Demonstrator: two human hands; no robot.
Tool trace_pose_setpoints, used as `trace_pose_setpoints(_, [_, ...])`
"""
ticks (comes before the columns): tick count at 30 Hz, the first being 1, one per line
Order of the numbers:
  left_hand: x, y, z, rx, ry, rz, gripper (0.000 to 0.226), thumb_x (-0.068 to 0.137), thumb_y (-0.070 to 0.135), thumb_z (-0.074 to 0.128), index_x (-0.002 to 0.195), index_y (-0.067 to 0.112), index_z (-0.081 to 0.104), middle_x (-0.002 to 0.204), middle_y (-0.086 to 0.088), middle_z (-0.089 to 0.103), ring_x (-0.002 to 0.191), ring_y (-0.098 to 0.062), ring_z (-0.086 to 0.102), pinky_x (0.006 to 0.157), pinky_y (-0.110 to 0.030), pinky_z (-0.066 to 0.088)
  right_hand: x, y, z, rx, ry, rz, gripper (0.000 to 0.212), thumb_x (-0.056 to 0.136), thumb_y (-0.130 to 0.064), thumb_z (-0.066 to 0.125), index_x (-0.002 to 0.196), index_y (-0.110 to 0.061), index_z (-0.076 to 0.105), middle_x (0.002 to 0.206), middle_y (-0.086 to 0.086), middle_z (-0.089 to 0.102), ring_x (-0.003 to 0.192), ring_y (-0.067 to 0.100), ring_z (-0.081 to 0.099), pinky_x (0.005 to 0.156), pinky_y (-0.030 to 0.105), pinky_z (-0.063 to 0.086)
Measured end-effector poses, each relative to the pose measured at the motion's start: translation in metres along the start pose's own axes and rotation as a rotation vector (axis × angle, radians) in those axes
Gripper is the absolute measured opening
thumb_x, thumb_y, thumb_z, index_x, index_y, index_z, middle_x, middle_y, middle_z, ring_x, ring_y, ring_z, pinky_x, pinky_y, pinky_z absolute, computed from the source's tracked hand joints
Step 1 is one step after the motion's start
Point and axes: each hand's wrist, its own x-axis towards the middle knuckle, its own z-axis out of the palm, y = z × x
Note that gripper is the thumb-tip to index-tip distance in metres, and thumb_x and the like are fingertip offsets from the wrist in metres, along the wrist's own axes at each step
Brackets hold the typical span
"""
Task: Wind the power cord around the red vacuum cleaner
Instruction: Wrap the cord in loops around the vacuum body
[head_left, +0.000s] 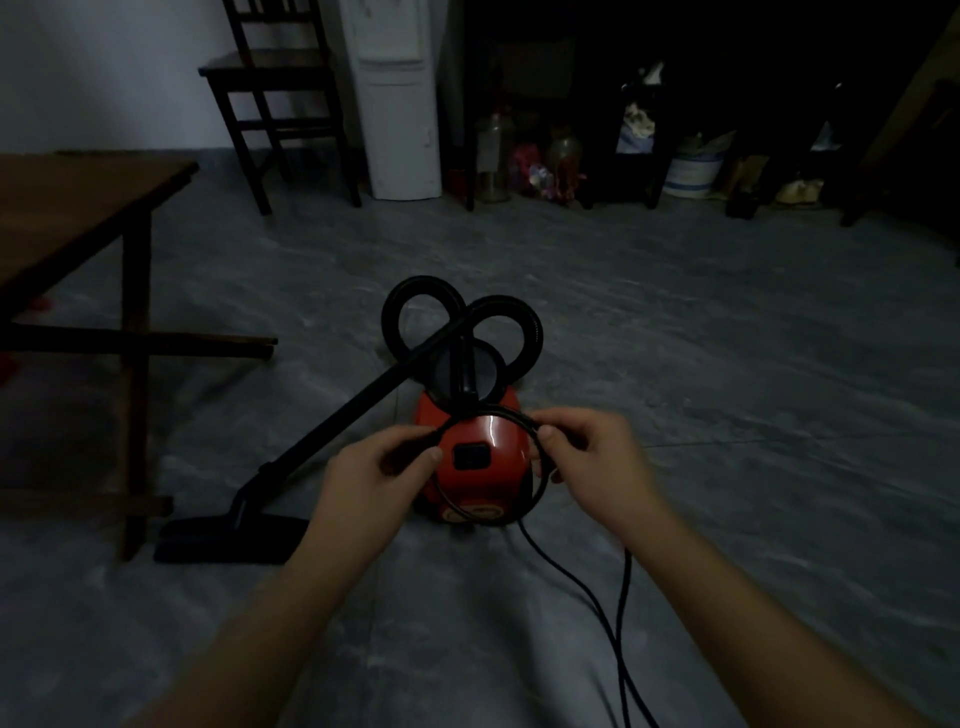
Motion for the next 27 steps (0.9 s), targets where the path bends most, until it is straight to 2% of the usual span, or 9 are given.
trace_pose_setpoints(5, [0.003, 0.006, -0.004, 0.054, -0.067, 0.062, 0.03, 0.083, 0.016, 0.077, 0.112, 0.022, 0.073, 0.1, 0.009, 0.075, 0.092, 0.001, 0.069, 0.084, -0.018, 0.057, -0.006, -0.004, 0.003, -0.098, -0.134, -0.042, 0.028, 0.095, -0.007, 0.058, 0.095, -0.027, 0.077, 0.072, -0.013, 0.07, 0.065, 0.0, 0.063, 0.066, 0.023, 0.051])
trace_pose_setpoints(8, [-0.001, 0.007, 0.001, 0.123, -0.179, 0.083, 0.033, 0.083, 0.016, 0.077, 0.113, 0.029, 0.073, 0.097, 0.013, 0.074, 0.09, 0.003, 0.069, 0.084, -0.016, 0.056, -0.009, -0.005, 0.009, -0.132, -0.174, -0.063, 0.024, 0.096, -0.009, 0.058, 0.097, -0.024, 0.077, 0.077, -0.007, 0.071, 0.07, 0.005, 0.066, 0.069, 0.027, 0.055])
trace_pose_setpoints(11, [-0.005, 0.01, 0.003, 0.269, -0.209, 0.157, 0.028, 0.085, 0.02, 0.074, 0.109, 0.035, 0.074, 0.088, 0.017, 0.073, 0.078, 0.003, 0.069, 0.074, -0.012, 0.054, -0.009, -0.006, 0.008, -0.106, -0.181, -0.057, 0.025, 0.097, -0.01, 0.057, 0.098, -0.024, 0.077, 0.082, -0.002, 0.074, 0.074, 0.009, 0.069, 0.072, 0.031, 0.059])
trace_pose_setpoints(14, [-0.005, 0.012, 0.003, 0.203, -0.138, 0.132, 0.017, 0.088, 0.016, 0.071, 0.101, 0.026, 0.076, 0.08, 0.009, 0.075, 0.063, -0.002, 0.07, 0.064, -0.018, 0.056, -0.01, -0.009, 0.007, -0.097, -0.186, -0.063, 0.029, 0.097, -0.012, 0.057, 0.091, -0.034, 0.075, 0.084, -0.012, 0.074, 0.08, 0.003, 0.069, 0.074, 0.026, 0.057])
trace_pose_setpoints(16, [-0.005, 0.014, 0.001, 0.157, -0.086, 0.099, 0.014, 0.089, 0.013, 0.07, 0.094, 0.024, 0.076, 0.075, 0.007, 0.074, 0.059, -0.004, 0.071, 0.056, -0.016, 0.054, -0.01, -0.01, 0.007, -0.091, -0.18, -0.065, 0.034, 0.098, -0.012, 0.057, 0.087, -0.04, 0.073, 0.081, -0.02, 0.073, 0.077, -0.002, 0.068, 0.072, 0.022, 0.053])
trace_pose_setpoints(19, [-0.004, 0.013, 0.0, 0.097, -0.025, 0.055, 0.018, 0.089, 0.013, 0.07, 0.087, 0.03, 0.075, 0.07, 0.007, 0.074, 0.061, -0.006, 0.072, 0.059, -0.03, 0.062, -0.012, -0.011, 0.006, -0.083, -0.166, -0.06, 0.032, 0.097, -0.013, 0.057, 0.087, -0.04, 0.072, 0.081, -0.024, 0.072, 0.078, -0.004, 0.068, 0.071, 0.015, 0.051])
trace_pose_setpoints(23, [-0.002, 0.006, -0.001, 0.005, 0.081, -0.03, 0.013, 0.089, 0.017, 0.07, 0.095, 0.026, 0.077, 0.073, 0.002, 0.075, 0.065, -0.011, 0.074, 0.06, -0.048, 0.062, -0.01, -0.002, 0.004, -0.121, -0.114, -0.011, 0.024, 0.095, -0.013, 0.06, 0.095, -0.031, 0.076, 0.085, -0.014, 0.074, 0.081, 0.0, 0.068, 0.076, 0.021, 0.054])
trace_pose_setpoints(25, [-0.002, 0.005, -0.002, -0.013, 0.087, -0.043, 0.015, 0.089, 0.018, 0.071, 0.098, 0.028, 0.078, 0.075, 0.002, 0.076, 0.067, -0.013, 0.074, 0.06, -0.05, 0.062, -0.008, 0.004, 0.002, -0.156, -0.073, 0.026, 0.021, 0.093, -0.012, 0.062, 0.095, -0.026, 0.077, 0.086, -0.01, 0.074, 0.081, 0.004, 0.068, 0.079, 0.031, 0.058])
trace_pose_setpoints(27, [-0.002, 0.005, -0.003, 0.009, 0.042, -0.026, 0.018, 0.089, 0.018, 0.071, 0.1, 0.03, 0.079, 0.075, 0.005, 0.076, 0.068, -0.009, 0.074, 0.064, -0.044, 0.063, -0.008, 0.007, 0.001, -0.175, -0.063, 0.042, 0.02, 0.092, -0.011, 0.063, 0.095, -0.025, 0.077, 0.086, -0.009, 0.074, 0.081, 0.007, 0.069, 0.082, 0.035, 0.06])
